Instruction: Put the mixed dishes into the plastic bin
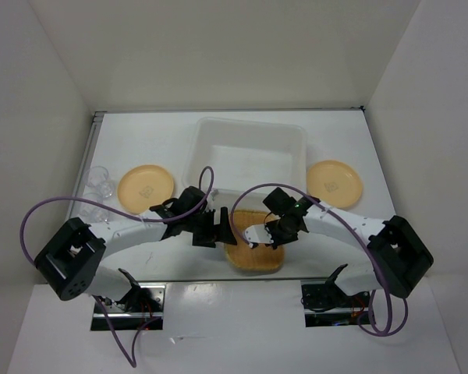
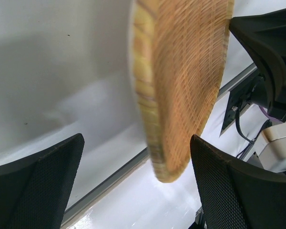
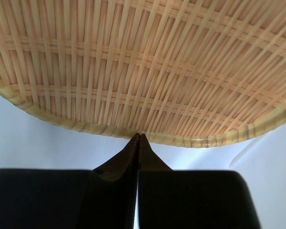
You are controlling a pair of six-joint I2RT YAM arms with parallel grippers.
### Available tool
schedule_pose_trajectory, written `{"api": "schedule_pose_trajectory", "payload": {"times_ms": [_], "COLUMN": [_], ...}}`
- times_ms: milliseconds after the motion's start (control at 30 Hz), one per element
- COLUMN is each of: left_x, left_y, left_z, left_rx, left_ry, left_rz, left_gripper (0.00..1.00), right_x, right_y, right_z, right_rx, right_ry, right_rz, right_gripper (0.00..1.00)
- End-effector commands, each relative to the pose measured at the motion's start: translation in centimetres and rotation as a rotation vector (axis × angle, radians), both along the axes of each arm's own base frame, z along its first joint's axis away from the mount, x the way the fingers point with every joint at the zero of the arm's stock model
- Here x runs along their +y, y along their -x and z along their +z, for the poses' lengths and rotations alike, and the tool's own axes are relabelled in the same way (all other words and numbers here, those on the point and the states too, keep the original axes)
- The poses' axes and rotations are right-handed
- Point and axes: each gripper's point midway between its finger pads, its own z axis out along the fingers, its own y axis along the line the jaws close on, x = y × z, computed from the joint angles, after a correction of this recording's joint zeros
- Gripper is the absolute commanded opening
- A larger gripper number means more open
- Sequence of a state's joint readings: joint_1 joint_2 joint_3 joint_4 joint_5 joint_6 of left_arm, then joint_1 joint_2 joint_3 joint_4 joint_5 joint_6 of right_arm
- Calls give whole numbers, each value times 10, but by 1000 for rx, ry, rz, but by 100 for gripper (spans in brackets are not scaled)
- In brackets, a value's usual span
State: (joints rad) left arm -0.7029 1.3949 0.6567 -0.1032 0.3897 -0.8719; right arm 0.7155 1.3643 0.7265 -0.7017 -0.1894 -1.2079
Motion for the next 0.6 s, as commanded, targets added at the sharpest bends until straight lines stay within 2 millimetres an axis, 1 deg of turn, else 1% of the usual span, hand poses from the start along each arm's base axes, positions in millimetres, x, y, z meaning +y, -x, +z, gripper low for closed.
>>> {"api": "schedule_pose_trajectory", "payload": {"times_ms": [0, 33, 133, 233, 267, 300, 333, 367, 400, 433, 500, 533, 567], "left_x": [-4, -5, -8, -11, -13, -14, -16, -18, -23, -24, -26, -30, -31], "left_y": [-3, -4, -1, -3, -5, -6, -8, -10, -16, -18, -18, -20, -16], "left_z": [10, 12, 7, 6, 9, 7, 11, 9, 18, 17, 12, 14, 10], "left_rx": [-22, -31, -17, -12, -19, -19, -27, -28, -48, -52, -39, -42, -30], "left_ry": [28, 35, 33, 38, 44, 44, 51, 52, 69, 64, 57, 70, 60], "left_rz": [9, 9, -6, -12, -12, -12, -12, -12, -12, -20, -33, -40, -49], "left_gripper": [98, 98, 96, 93, 93, 93, 93, 92, 92, 92, 89, 88, 84], "right_x": [-10, -8, -8, -10, -10, -10, -10, -10, -10, -10, -9, -9, -9], "right_y": [10, 8, 8, 11, 11, 11, 11, 11, 11, 11, 9, 9, 9], "right_z": [-13, -12, -12, -15, -15, -15, -15, -15, -15, -15, -14, -14, -14], "right_rx": [40, 34, 34, 41, 41, 41, 41, 41, 41, 41, 36, 36, 36], "right_ry": [39, 33, 33, 39, 39, 39, 39, 39, 39, 39, 32, 32, 32], "right_rz": [7, 7, 7, 7, 7, 7, 7, 7, 7, 7, -1, -2, -2], "right_gripper": [0, 0, 0, 0, 0, 0, 0, 0, 0, 0, 0, 0, 0]}}
